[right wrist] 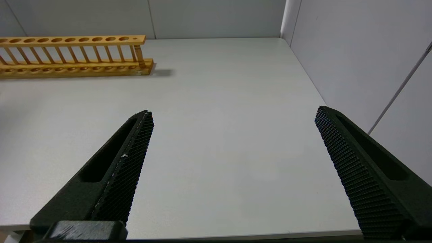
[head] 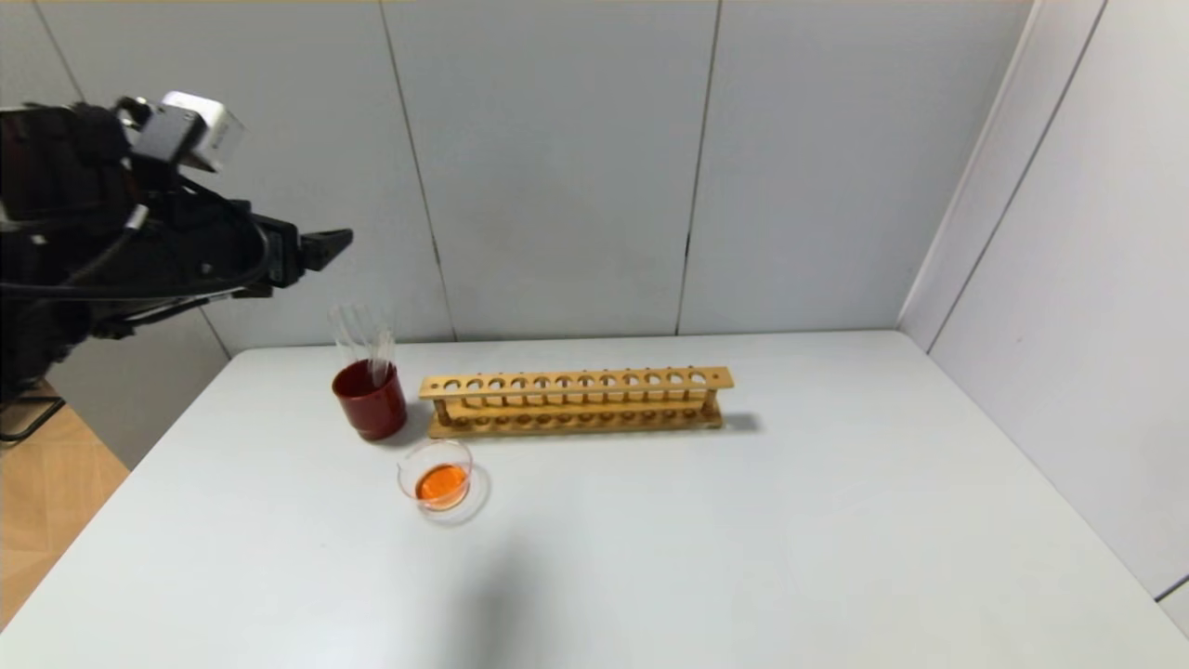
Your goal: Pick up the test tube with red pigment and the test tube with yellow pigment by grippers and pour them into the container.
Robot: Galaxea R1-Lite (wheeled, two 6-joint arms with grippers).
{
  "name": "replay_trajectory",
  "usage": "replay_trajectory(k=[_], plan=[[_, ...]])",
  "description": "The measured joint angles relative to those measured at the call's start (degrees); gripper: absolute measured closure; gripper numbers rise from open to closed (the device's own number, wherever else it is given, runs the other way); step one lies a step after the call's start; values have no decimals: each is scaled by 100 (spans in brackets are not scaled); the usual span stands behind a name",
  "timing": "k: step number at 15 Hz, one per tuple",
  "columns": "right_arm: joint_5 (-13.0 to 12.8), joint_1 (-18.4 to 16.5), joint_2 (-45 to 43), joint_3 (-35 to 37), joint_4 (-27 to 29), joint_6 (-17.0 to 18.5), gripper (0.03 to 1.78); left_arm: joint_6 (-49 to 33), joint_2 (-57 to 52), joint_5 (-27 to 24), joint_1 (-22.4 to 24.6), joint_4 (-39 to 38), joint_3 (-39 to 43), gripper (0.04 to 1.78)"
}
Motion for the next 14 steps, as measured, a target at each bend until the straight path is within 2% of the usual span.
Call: replay_trajectory(k=[6, 11, 14], plan=[[-2, 0, 0, 0, -2, -2, 6, -397, -3187, 497, 113, 1075, 1143, 8], [0, 0, 0, 0, -2, -2, 6, -837, -5984, 569, 116, 2798, 1696, 8], [-2, 0, 0, 0, -2, 0, 6, -1018, -7285, 606, 122, 3193, 2203, 8]])
